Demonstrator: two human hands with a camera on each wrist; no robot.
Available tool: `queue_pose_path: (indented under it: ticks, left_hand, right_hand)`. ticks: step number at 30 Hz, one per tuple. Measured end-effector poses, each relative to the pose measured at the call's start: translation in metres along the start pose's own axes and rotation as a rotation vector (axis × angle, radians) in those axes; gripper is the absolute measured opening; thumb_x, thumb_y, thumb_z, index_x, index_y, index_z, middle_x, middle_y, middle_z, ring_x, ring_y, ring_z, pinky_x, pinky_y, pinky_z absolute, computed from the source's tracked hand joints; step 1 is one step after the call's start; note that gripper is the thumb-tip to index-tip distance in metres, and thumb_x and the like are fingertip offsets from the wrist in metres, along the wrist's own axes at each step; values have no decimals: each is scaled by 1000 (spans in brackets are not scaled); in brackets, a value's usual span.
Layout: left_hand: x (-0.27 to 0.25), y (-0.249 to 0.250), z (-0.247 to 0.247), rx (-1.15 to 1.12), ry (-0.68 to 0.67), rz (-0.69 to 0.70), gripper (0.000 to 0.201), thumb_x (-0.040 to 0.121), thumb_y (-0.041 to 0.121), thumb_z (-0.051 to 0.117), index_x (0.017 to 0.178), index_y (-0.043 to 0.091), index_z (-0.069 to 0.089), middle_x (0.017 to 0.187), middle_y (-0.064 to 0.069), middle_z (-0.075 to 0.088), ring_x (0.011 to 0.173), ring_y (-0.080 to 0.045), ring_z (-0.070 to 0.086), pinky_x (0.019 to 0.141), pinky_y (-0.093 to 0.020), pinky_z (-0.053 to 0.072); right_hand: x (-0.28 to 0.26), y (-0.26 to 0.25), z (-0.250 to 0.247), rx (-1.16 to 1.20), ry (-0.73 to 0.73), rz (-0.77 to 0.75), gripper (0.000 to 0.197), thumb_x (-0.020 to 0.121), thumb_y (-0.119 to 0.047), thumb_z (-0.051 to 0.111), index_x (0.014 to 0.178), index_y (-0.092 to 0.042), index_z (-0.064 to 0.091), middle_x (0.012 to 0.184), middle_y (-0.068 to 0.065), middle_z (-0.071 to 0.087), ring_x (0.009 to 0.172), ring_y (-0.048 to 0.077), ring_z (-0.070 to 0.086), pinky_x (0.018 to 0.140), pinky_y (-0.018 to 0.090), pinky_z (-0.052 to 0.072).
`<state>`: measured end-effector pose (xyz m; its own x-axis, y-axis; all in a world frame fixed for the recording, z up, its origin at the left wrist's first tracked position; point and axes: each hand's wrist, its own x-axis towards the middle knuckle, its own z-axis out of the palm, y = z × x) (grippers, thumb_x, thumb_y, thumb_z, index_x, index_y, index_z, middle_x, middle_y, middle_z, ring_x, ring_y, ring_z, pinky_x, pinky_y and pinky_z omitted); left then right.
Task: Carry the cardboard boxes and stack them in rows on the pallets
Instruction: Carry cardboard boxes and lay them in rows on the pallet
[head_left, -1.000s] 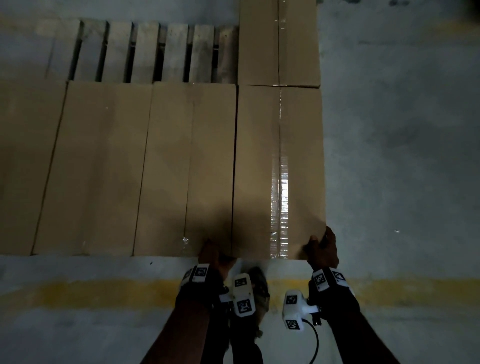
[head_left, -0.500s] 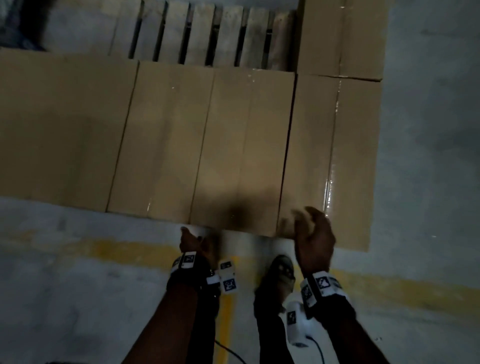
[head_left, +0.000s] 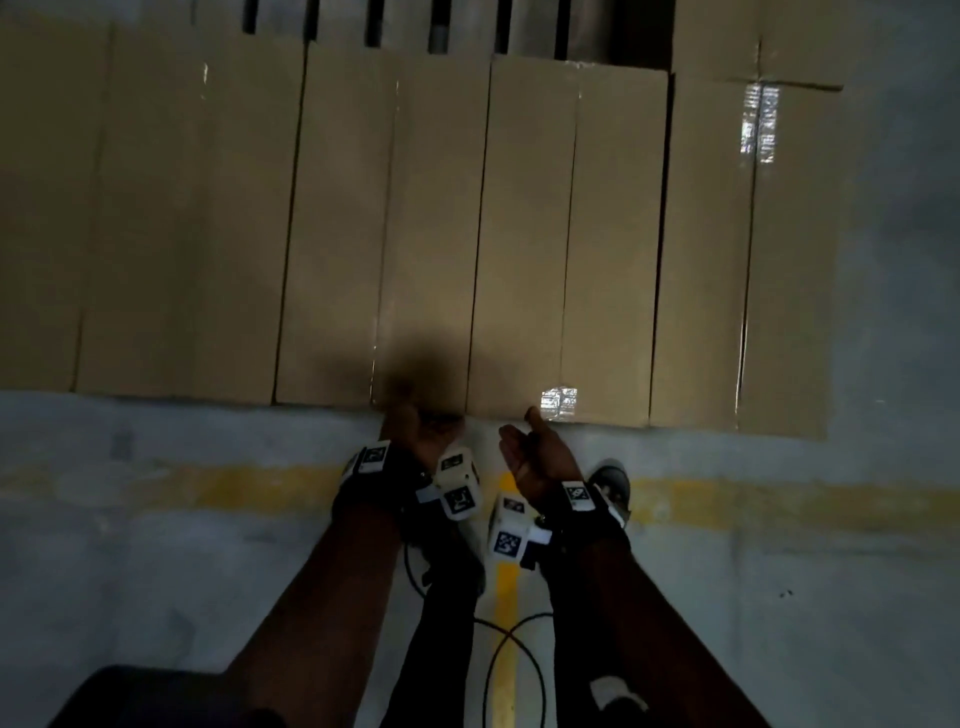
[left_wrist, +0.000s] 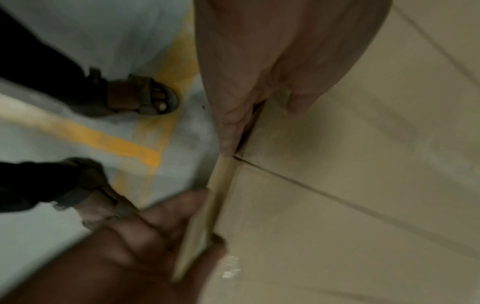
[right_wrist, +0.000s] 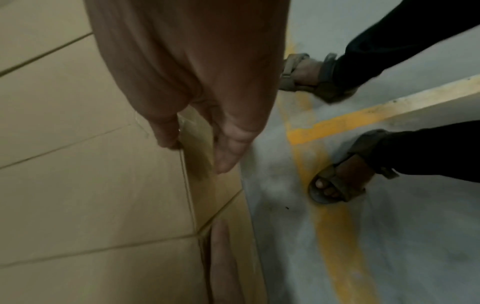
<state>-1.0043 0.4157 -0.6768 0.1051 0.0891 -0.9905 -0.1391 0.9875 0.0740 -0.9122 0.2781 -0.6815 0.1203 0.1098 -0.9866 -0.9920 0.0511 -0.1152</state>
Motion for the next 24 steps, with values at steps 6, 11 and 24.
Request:
queue_pose_path:
  ticks: [6, 11, 24]
  left_hand:
    - [1, -11, 11, 50, -24, 0, 60, 109, 35, 43, 154, -3, 32, 147, -28, 46, 136, -45, 46, 116, -52, 34]
    - [3, -14, 15, 59, -27, 39, 56, 111, 30, 37, 158, 1, 27, 160, -23, 34, 147, -41, 35, 119, -50, 32]
    - [-2, -9, 25, -102, 69, -39, 58, 112, 32, 25, 157, -6, 19, 166, -23, 18, 154, -39, 18, 124, -47, 13]
  right_hand:
    - [6, -9, 1, 21, -43, -46, 18, 107, -24, 52, 103, -13, 66, 85, 8, 79, 72, 17, 77, 71, 28, 62]
    - [6, -14, 2, -36, -42, -50, 21, 108, -23, 51, 106, -9, 65, 101, 12, 75, 75, 17, 77, 64, 27, 63]
    - [1, -28, 6, -268, 17, -63, 15, 107, -14, 52, 96, -6, 60, 125, 20, 64, 93, 24, 67, 75, 30, 55]
